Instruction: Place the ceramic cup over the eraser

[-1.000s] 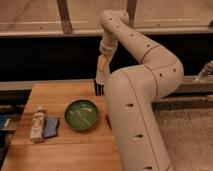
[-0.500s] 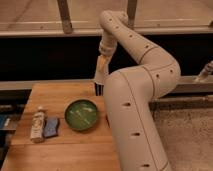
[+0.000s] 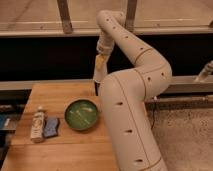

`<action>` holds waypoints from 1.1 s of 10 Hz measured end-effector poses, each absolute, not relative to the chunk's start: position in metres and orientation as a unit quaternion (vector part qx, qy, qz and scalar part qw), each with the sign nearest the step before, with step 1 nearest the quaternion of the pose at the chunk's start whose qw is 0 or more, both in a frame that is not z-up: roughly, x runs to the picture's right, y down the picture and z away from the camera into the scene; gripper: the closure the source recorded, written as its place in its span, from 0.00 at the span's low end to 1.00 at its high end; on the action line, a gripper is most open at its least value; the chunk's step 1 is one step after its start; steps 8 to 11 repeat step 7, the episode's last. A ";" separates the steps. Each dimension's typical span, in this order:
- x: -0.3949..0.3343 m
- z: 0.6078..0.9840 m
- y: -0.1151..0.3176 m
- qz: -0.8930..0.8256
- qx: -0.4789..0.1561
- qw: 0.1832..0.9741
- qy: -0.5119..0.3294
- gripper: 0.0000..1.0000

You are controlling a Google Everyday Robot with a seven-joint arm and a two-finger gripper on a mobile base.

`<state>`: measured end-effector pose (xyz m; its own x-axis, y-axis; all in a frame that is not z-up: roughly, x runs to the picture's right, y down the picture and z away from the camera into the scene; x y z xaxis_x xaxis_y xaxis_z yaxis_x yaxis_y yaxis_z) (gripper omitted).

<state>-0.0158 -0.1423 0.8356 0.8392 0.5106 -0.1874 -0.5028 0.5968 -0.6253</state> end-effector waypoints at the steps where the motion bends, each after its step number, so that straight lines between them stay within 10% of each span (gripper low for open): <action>1: -0.018 0.837 -0.142 0.282 -0.349 0.893 -0.007 0.20; 11: -0.017 0.835 -0.136 0.280 -0.359 0.890 -0.017 0.20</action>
